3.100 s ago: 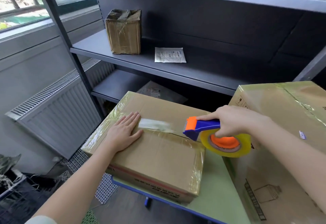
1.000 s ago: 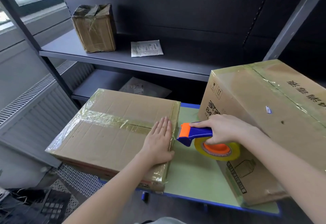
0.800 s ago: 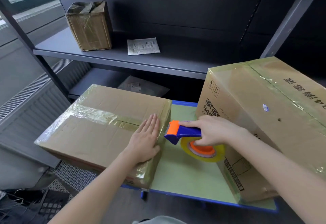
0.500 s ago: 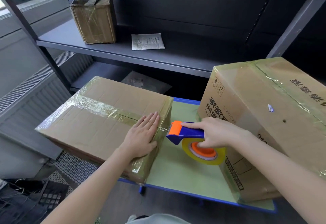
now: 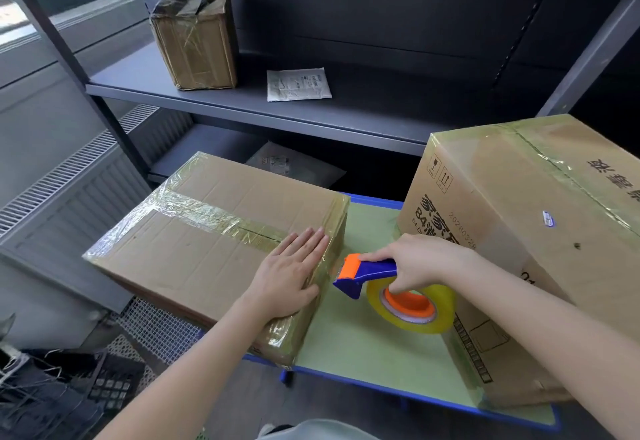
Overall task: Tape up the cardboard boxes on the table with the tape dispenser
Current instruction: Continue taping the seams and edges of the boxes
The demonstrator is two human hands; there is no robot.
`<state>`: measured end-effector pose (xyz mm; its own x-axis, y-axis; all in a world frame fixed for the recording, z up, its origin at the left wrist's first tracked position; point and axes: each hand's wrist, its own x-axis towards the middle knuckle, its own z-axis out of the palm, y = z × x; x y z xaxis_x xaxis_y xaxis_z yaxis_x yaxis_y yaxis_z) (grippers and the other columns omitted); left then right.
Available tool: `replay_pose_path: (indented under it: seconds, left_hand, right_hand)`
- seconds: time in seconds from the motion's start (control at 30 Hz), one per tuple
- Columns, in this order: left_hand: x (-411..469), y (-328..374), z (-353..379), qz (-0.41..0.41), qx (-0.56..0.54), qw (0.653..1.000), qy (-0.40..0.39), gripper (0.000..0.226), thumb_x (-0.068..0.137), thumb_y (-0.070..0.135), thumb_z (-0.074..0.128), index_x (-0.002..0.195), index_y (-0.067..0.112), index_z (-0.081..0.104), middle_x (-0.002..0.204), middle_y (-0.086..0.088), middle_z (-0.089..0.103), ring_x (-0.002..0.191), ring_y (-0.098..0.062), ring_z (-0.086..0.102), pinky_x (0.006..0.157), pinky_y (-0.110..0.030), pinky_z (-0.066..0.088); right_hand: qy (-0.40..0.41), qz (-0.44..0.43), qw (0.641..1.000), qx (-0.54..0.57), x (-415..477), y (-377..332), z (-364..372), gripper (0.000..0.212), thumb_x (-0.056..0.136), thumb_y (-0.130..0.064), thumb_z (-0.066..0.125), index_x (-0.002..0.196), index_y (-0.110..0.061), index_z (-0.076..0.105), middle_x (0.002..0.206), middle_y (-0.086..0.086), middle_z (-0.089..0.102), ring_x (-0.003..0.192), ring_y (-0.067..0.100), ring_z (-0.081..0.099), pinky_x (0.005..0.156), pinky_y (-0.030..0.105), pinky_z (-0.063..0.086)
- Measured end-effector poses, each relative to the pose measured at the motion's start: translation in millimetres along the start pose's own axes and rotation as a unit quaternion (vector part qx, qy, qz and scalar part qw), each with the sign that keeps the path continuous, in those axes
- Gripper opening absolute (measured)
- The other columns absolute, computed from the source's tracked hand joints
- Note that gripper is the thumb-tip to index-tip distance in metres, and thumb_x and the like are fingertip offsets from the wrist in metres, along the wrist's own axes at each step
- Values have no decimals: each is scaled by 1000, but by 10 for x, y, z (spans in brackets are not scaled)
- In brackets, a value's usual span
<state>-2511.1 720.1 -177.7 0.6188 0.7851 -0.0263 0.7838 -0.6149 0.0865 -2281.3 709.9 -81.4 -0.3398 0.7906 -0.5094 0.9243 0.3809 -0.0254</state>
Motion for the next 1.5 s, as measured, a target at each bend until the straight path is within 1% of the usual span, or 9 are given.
replay_pose_path:
  seconds: [0.17,0.27,0.43,0.57,0.77,0.93,1.17,1.3,1.5]
  left_hand:
    - [5,-10,-12,2,4,1000,1,83,74,41,37,151,14,17,156,-1,13,145,-22,10,115,-33,2]
    - [9,8,-13,-1,-27,1000,13,81,76,42,25,151,16,10,157,1,5,145,-17,-1,116,-31,-2]
    - [195,147,-52,-81,-53,995,16,72,87,49,-8,151,15,-3,158,2,-7,143,-7,-13,115,-25,-13]
    - [366,261,-62,-145,13,989,-25,61,102,32,16,147,4,-14,156,-9,-18,144,-19,-17,114,-30,-14]
    - [440,447,-12,-209,46,976,-36,59,99,12,19,143,-7,-16,154,-22,-17,143,-31,-16,113,-38,-13]
    - [442,456,34,-201,63,977,-27,55,100,9,16,143,-8,-15,153,-24,-16,143,-33,-13,114,-41,-10]
    - [446,491,-13,-198,39,979,-34,59,98,9,19,142,-8,-16,153,-23,-17,144,-31,-14,116,-39,-8]
    - [503,653,-35,-198,-14,980,-34,64,96,15,23,143,-8,-14,154,-22,-16,144,-31,-15,116,-38,-8]
    - [738,928,-143,-147,-181,971,-60,62,97,13,26,146,-6,-8,155,-21,-10,144,-30,-13,116,-36,-7]
  right_hand:
    - [-81,24,996,-17,213,-25,10,50,79,-34,62,127,-44,54,82,-7,55,72,16,49,66,27,45]
    - [-109,43,993,-24,238,24,202,53,78,-32,63,130,-39,52,78,-6,53,77,20,50,65,28,44]
    - [-60,63,990,112,341,125,103,62,82,-42,64,139,-41,41,71,-10,44,76,18,48,60,27,36]
    - [-34,74,991,107,357,35,31,61,81,-41,64,138,-41,42,70,-11,43,77,19,47,54,24,34]
    - [10,113,987,110,312,40,66,55,80,-39,62,133,-34,49,77,-4,50,78,20,51,57,25,36]
    - [67,160,974,144,213,30,73,65,81,-42,61,142,-39,36,89,-2,51,82,20,50,52,24,33]
    - [161,206,948,181,30,-58,62,70,81,-40,60,144,-44,29,102,0,59,91,24,56,61,26,39]
    - [211,233,931,186,-122,-92,33,71,81,-39,58,144,-46,26,112,-1,62,103,27,56,75,30,44]
    - [280,228,919,161,-377,-138,-75,74,86,-51,56,148,-44,15,116,8,58,106,31,55,79,32,46]
